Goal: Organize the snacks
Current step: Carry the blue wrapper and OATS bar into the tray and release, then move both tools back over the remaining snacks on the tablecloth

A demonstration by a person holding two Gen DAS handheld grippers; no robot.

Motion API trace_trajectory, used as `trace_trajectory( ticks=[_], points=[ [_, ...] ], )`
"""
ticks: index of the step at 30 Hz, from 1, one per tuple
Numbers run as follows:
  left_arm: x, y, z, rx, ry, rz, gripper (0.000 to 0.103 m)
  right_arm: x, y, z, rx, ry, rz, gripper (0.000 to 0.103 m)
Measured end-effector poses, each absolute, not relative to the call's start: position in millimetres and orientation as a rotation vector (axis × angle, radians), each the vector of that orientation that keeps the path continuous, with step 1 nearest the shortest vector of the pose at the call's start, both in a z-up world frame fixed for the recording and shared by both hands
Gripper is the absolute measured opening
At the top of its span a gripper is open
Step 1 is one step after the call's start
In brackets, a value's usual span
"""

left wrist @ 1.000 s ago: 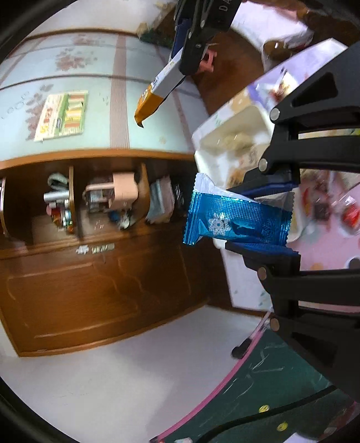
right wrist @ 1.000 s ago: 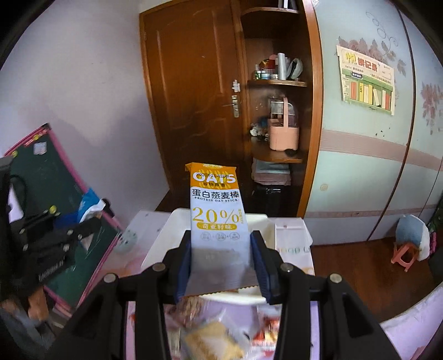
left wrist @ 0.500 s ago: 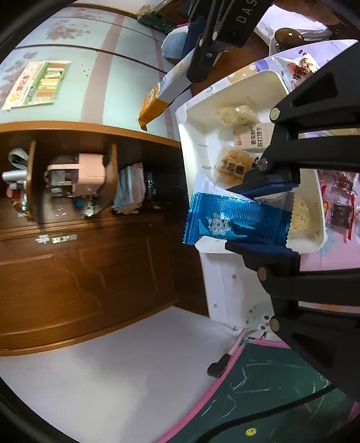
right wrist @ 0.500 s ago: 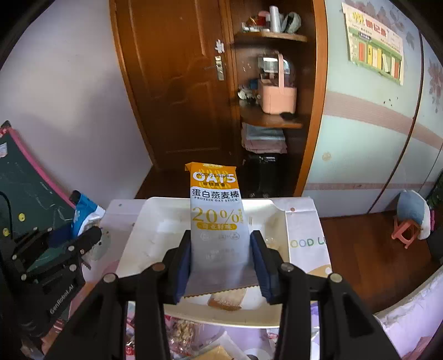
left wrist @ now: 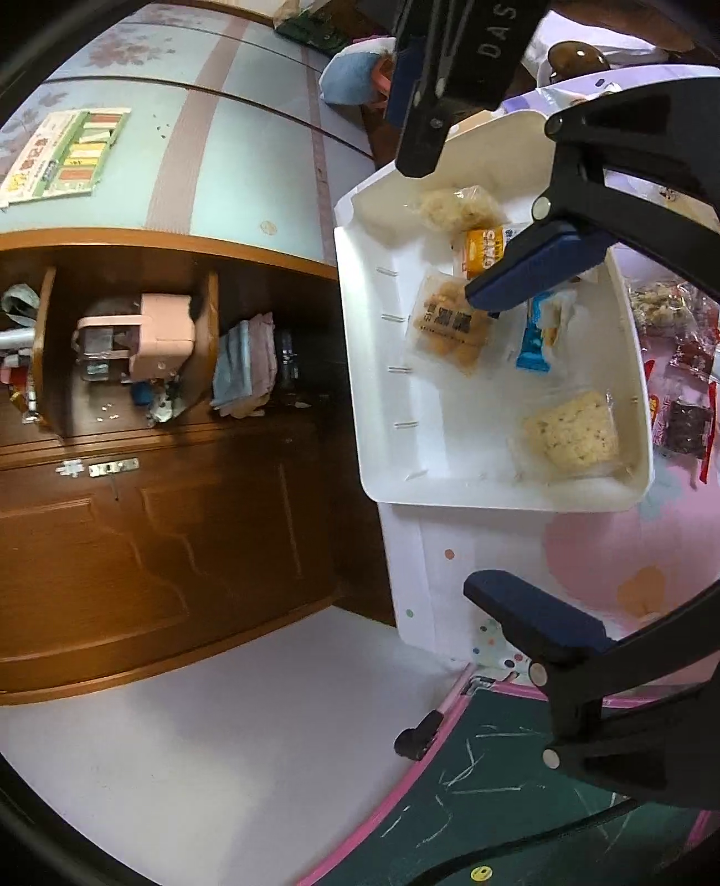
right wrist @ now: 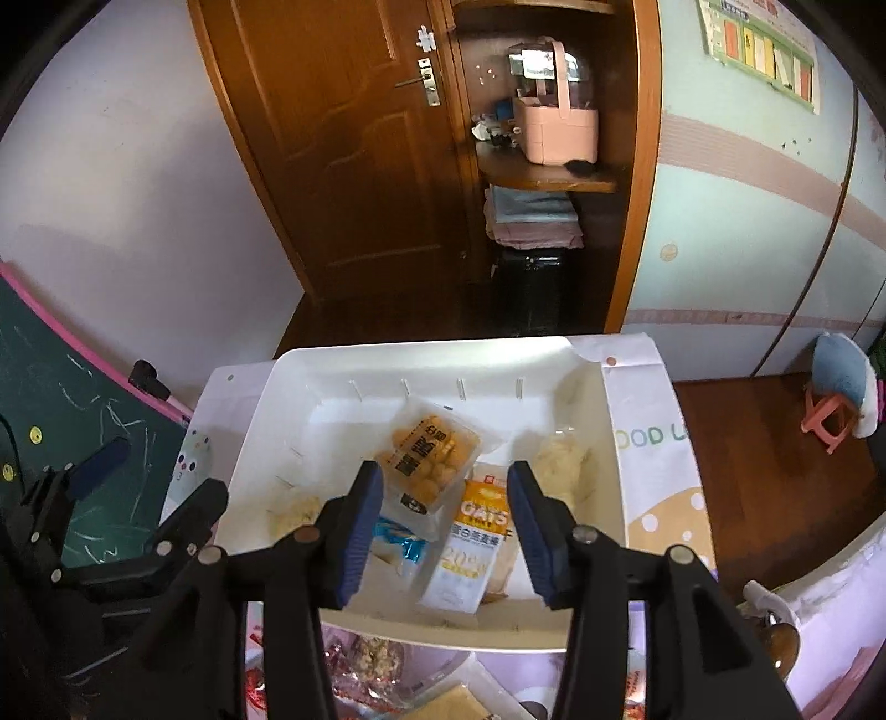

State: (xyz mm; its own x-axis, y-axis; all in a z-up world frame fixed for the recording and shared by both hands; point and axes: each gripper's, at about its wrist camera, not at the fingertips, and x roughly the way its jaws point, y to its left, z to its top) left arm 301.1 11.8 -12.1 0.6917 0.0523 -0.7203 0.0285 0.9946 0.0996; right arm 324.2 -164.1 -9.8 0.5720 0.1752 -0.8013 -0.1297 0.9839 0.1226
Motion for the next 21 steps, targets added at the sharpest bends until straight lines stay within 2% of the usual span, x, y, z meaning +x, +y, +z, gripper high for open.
trace_trajectory(
  ticks=[6, 16, 21],
  points=[
    [275.3, 13.9, 4.3, 0.112, 0.729, 0.063, 0.094, 310.8, -169.7, 3.6, 0.051, 0.916, 0.188, 0.047],
    [240.3, 16.6, 27.3, 0.125, 0.750, 0.035, 0.094, 269.7, -174.1, 31.2, 0.035, 0.888, 0.192, 0.047],
    [218.9, 20.5, 37.5, 0.094, 0.776, -0.002, 0.094, 243.9, -179.7, 43.1, 0.024, 0.864, 0.197, 0.054]
  ],
)
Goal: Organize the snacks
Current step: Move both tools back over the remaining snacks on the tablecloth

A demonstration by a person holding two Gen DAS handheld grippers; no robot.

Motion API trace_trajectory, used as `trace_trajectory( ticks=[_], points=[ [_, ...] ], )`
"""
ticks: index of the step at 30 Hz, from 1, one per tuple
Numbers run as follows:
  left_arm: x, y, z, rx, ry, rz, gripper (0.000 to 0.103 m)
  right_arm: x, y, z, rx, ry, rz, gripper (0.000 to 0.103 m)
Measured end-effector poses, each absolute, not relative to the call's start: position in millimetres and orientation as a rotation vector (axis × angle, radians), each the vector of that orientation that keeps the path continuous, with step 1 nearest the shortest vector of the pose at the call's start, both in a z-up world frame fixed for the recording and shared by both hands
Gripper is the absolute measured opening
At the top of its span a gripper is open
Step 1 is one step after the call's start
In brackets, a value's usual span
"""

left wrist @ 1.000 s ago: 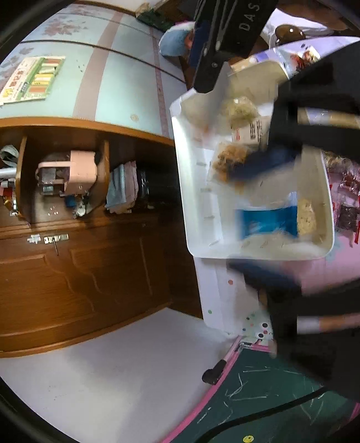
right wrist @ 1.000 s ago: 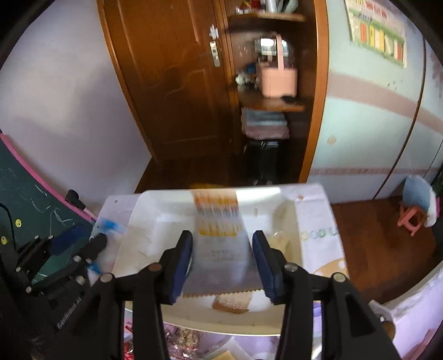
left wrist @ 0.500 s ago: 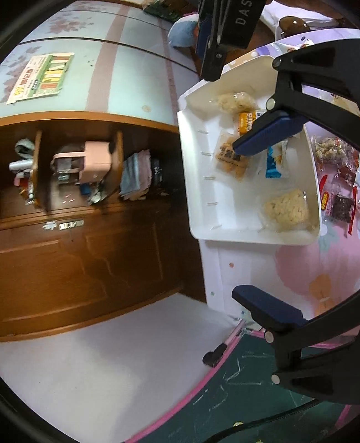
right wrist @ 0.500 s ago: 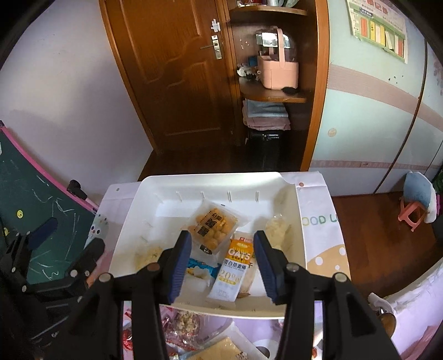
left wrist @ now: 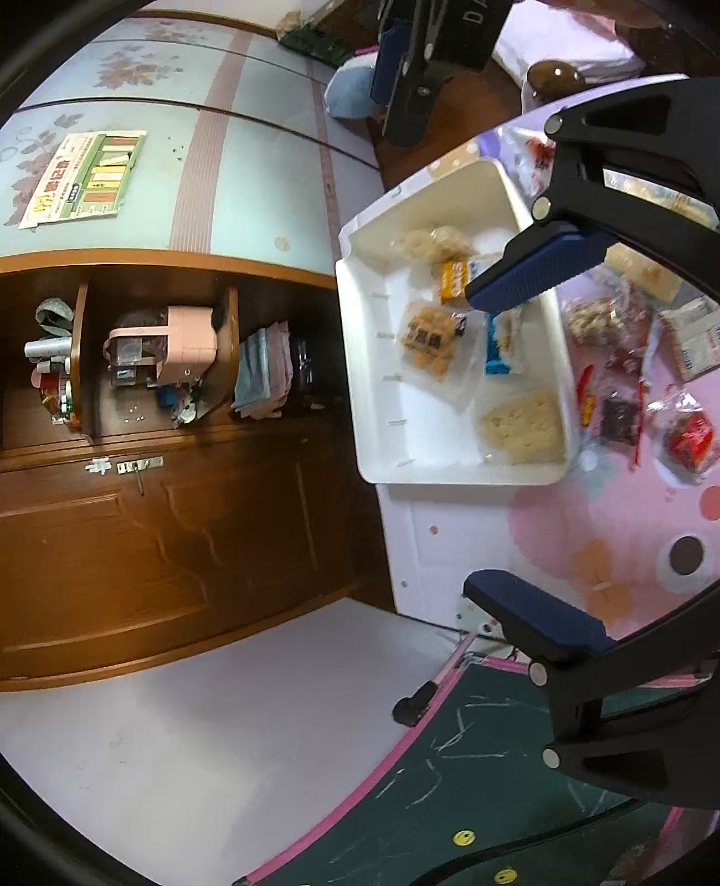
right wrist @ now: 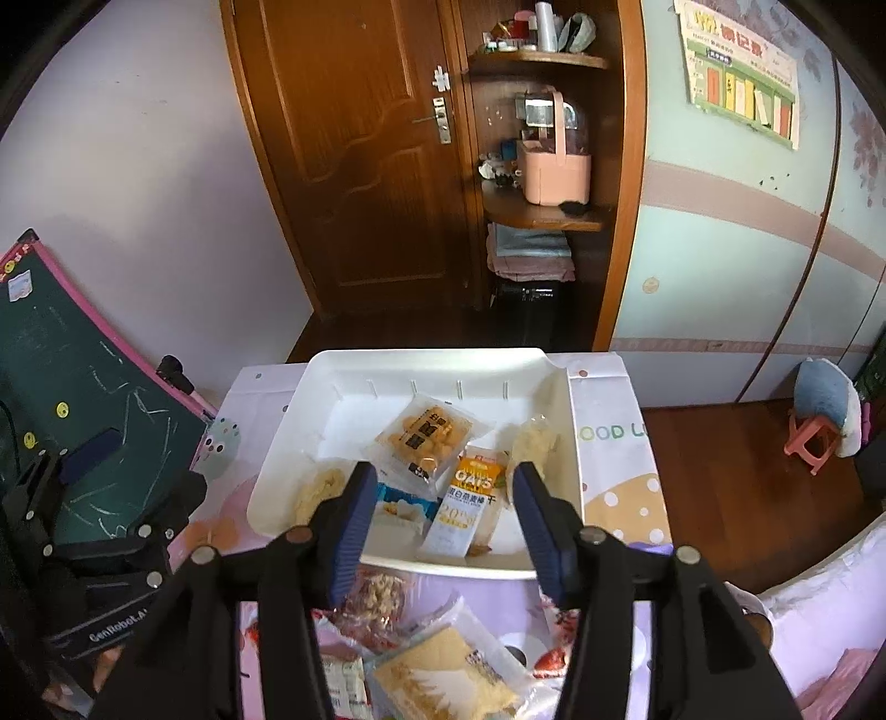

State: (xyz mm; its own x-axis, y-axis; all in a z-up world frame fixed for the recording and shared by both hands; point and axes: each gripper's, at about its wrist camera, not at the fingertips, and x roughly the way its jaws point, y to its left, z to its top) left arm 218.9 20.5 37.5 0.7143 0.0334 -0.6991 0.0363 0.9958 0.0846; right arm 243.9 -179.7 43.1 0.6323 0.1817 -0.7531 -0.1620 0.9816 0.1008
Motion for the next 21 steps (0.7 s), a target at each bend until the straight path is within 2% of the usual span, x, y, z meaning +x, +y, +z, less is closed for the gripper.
trace_trajectory(
  ticks=[18, 21],
  points=[
    [117.5, 23.5, 76.7, 0.177, 0.646, -0.035, 0.094, 168.6, -215.1, 59.4, -0.011, 0.805, 0.185, 0.056],
    [105.2, 29.6, 73.6, 0.183, 0.635, -0.035, 0.094, 160.6, -223.8, 53.7, -0.041, 0.803, 0.165, 0.062]
  ],
)
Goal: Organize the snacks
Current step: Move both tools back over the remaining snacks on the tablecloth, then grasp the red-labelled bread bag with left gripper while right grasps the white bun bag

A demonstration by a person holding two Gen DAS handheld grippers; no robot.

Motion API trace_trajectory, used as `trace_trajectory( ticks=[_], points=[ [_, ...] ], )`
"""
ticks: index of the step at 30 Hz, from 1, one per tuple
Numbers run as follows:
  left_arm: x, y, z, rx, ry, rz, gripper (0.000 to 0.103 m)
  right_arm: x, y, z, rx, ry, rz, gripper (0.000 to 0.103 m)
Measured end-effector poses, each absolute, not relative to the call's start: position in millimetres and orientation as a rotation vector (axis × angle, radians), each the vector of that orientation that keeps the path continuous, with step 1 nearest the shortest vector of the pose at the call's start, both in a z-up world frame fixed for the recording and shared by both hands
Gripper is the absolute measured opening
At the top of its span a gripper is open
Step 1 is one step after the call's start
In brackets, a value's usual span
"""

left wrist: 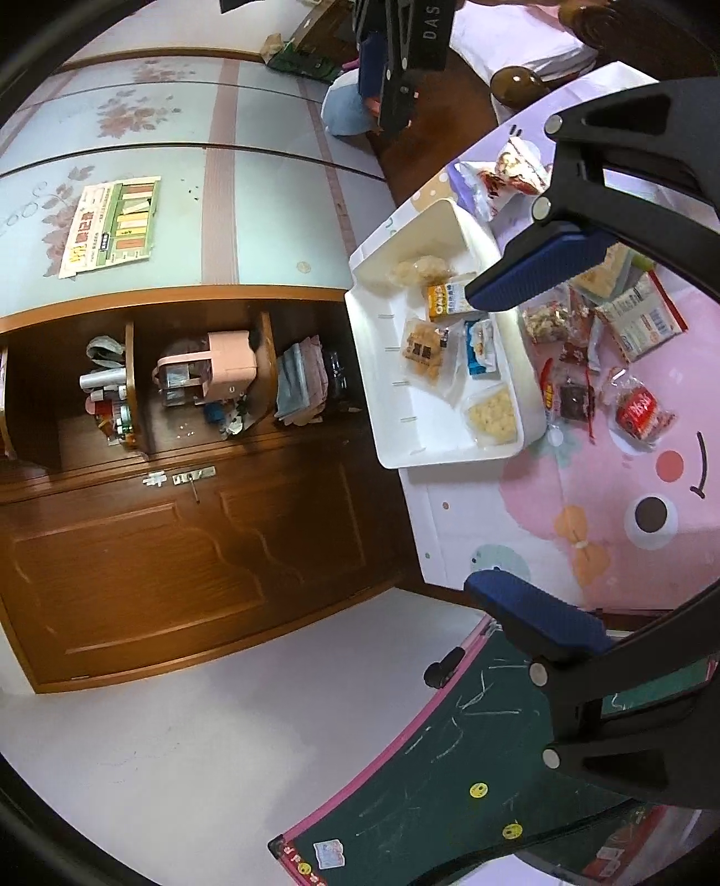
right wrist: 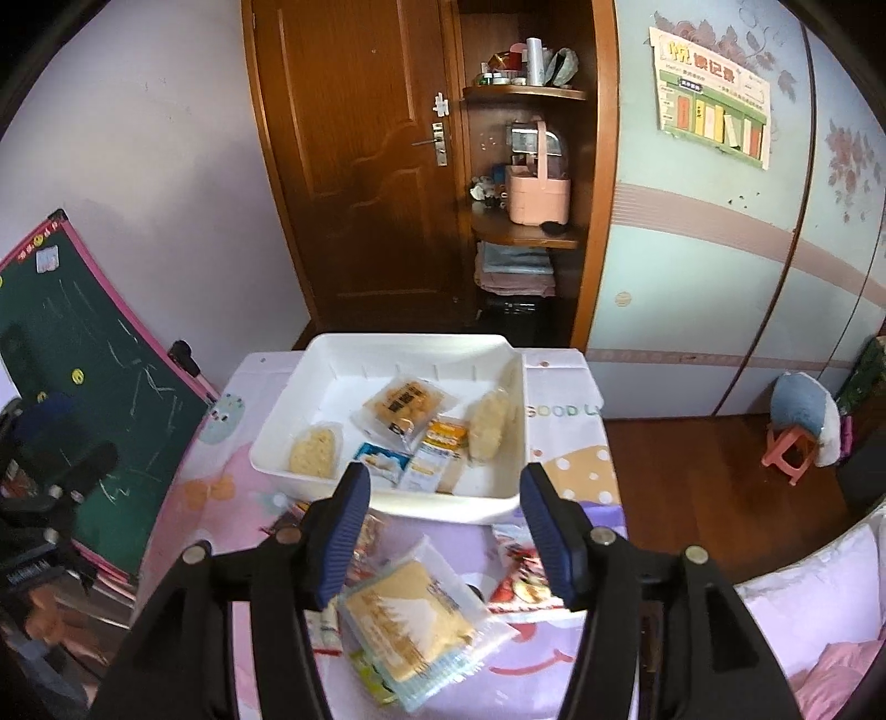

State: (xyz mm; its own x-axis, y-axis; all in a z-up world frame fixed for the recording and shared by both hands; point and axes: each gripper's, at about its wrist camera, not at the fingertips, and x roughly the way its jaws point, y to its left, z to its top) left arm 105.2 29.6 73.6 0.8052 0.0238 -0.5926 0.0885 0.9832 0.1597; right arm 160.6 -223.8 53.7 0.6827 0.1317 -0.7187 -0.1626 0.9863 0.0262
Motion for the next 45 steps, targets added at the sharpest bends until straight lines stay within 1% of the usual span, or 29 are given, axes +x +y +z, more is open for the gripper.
trace_trajectory(
  ticks=[1, 2, 8, 18, 24, 32, 37, 44, 45],
  points=[
    [102.1, 31.7, 70.2, 0.188, 0.638, -0.038, 0.094, 158.8, -226.2, 50.6, -0.054, 0.801, 0.157, 0.066],
    [101.1, 32.7, 67.7, 0.191, 0.643, -0.041, 0.094, 157.6, -228.4, 46.8, -0.066, 0.802, 0.148, 0.066],
    [99.3, 41.4, 25.1, 0.266, 0.705, -0.036, 0.094, 161.3, -247.7, 6.5, -0.092, 0.871, 0.103, 0.067],
    [122.3, 47.4, -85.3, 0.326, 0.951, -0.120, 0.094, 185.3, -262.2, -79.8, -0.131, 1.049, 0.080, 0.066],
    [133.1, 42.9, -136.1, 0.386, 1.054, -0.164, 0.094, 204.6, -259.7, -118.5, -0.128, 1.128, 0.082, 0.066],
    [157.0, 64.1, -173.5, 0.301, 1.177, -0.146, 0.094, 222.9, -256.5, -145.8, -0.141, 1.166, 0.073, 0.066],
    [166.0, 68.4, -183.5, 0.252, 1.213, -0.165, 0.094, 229.4, -256.7, -153.5, -0.150, 1.168, 0.062, 0.067],
    [173.5, 56.3, -192.9, 0.257, 1.223, -0.182, 0.094, 238.8, -259.6, -164.1, -0.153, 1.186, 0.045, 0.067],
    [175.6, 55.7, -194.6, 0.254, 1.226, -0.182, 0.092, 239.9, -259.3, -164.9, -0.153, 1.186, 0.043, 0.066]
  ],
)
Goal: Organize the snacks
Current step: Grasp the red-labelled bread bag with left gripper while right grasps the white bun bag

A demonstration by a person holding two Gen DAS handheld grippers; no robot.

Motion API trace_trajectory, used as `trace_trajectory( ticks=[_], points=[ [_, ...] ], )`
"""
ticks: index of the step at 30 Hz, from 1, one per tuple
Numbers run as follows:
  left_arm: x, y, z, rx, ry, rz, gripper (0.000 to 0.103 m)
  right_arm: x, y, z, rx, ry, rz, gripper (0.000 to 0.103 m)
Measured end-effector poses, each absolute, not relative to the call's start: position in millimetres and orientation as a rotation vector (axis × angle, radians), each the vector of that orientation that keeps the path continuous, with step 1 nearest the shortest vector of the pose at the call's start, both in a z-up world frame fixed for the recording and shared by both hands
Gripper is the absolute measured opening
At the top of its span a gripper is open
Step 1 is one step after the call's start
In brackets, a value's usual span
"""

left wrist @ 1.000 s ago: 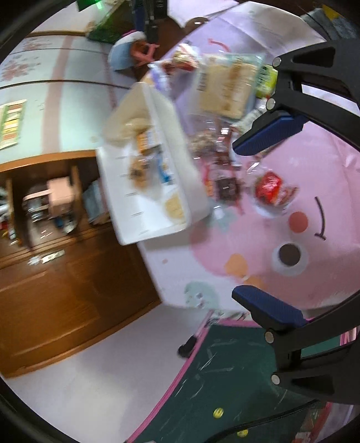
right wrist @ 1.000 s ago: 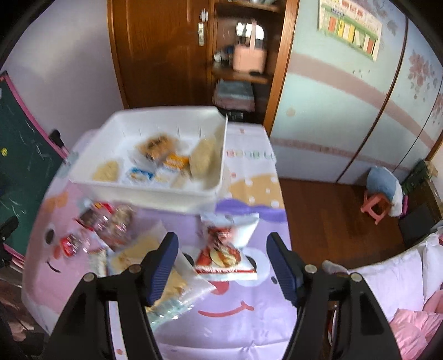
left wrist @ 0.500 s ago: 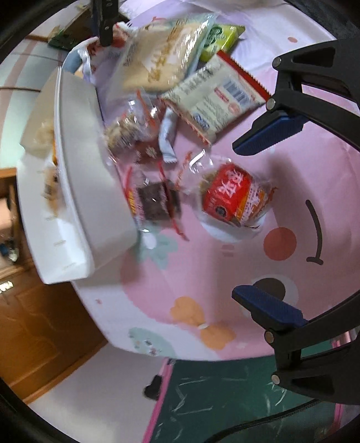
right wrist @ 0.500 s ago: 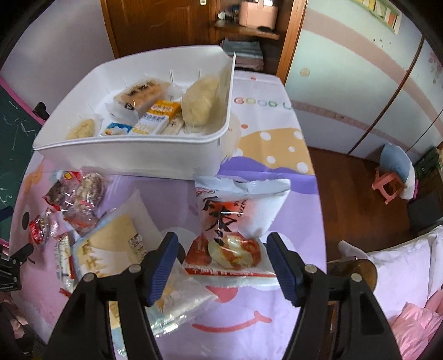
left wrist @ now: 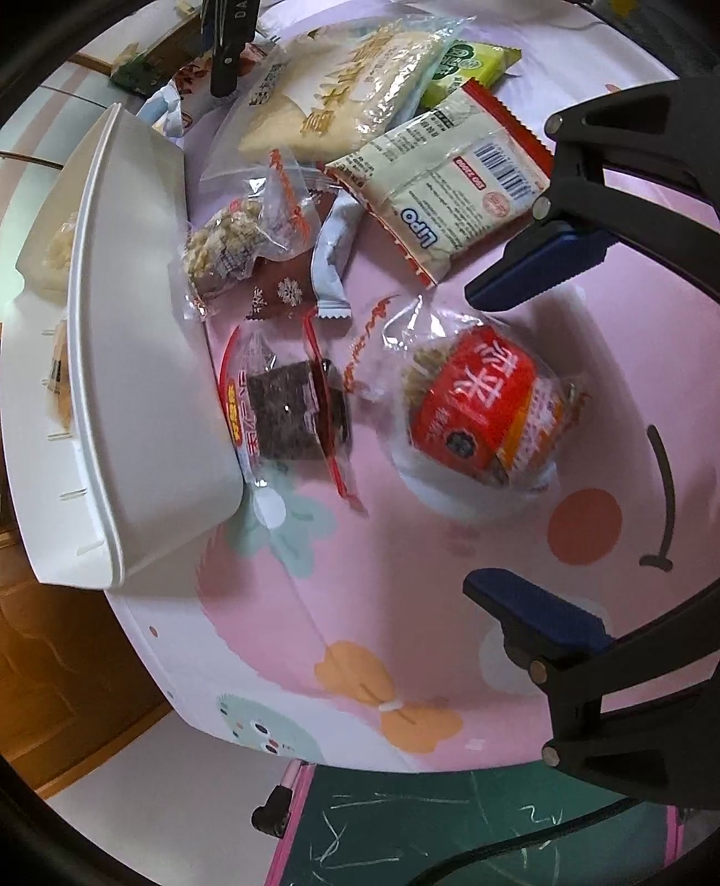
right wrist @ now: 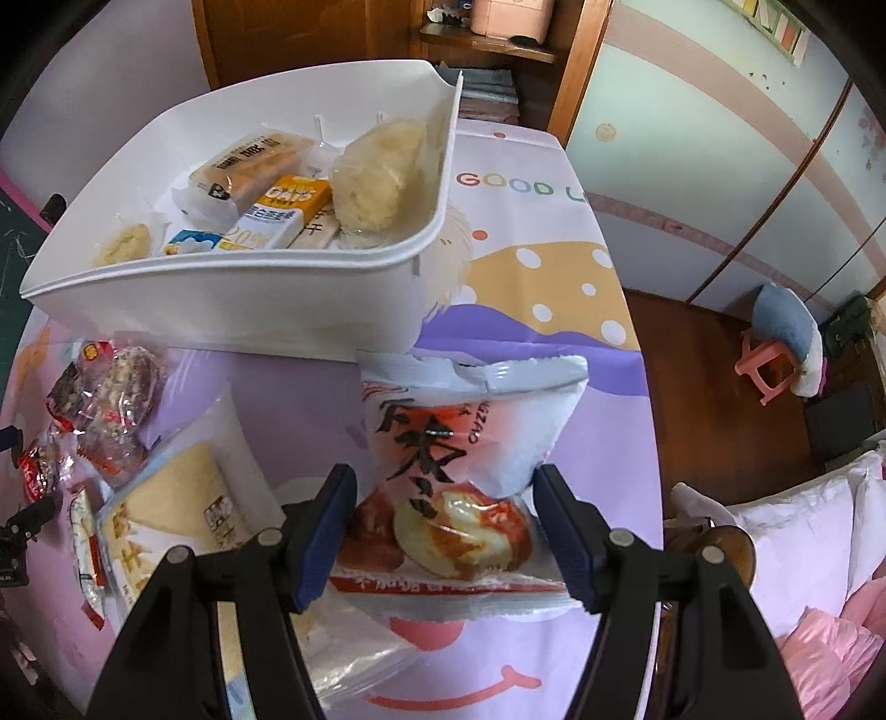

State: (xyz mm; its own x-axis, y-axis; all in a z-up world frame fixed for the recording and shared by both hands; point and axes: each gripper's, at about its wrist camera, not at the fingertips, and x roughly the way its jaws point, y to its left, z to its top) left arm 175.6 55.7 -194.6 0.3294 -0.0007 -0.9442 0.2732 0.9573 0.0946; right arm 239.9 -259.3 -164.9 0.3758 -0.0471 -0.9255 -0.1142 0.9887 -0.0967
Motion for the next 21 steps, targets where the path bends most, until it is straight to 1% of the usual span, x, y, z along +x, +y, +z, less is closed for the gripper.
trace_trajectory(
  ticks=[1, 3, 4, 6, 9, 10, 11, 14, 17, 21],
  points=[
    [176.5, 54.8, -195.9, 0.250, 1.229, -0.183, 0.091, 240.9, -258.9, -165.6, -0.156, 1.184, 0.041, 0.066],
    [178.4, 53.3, -199.3, 0.236, 1.239, -0.191, 0.082, 242.6, -257.2, -167.8, -0.171, 1.181, 0.036, 0.066],
    [178.5, 52.5, -199.9, 0.221, 1.241, -0.196, 0.080, 243.2, -256.1, -169.5, -0.183, 1.180, 0.034, 0.066],
    [178.9, 53.7, -199.3, 0.188, 1.246, -0.213, 0.070, 245.1, -254.3, -172.9, -0.201, 1.181, 0.030, 0.066],
    [180.2, 58.3, -201.0, 0.139, 1.253, -0.219, 0.061, 246.3, -253.7, -174.4, -0.205, 1.178, 0.029, 0.066],
    [180.0, 58.6, -200.8, 0.137, 1.250, -0.213, 0.061, 246.9, -253.7, -175.0, -0.208, 1.180, 0.031, 0.065],
    [179.6, 58.6, -200.0, 0.134, 1.244, -0.205, 0.057, 247.6, -254.3, -175.4, -0.209, 1.182, 0.034, 0.063],
    [174.8, 58.2, -198.2, 0.118, 1.243, -0.180, 0.055, 246.3, -259.9, -173.6, -0.178, 1.185, 0.030, 0.056],
    [168.0, 62.5, -196.6, 0.085, 1.248, -0.160, 0.055, 239.5, -264.7, -171.6, -0.129, 1.207, 0.067, 0.052],
    [149.3, 65.6, -182.7, 0.056, 1.229, -0.167, 0.055, 217.1, -265.0, -162.5, -0.110, 1.201, 0.096, 0.052]
  ],
)
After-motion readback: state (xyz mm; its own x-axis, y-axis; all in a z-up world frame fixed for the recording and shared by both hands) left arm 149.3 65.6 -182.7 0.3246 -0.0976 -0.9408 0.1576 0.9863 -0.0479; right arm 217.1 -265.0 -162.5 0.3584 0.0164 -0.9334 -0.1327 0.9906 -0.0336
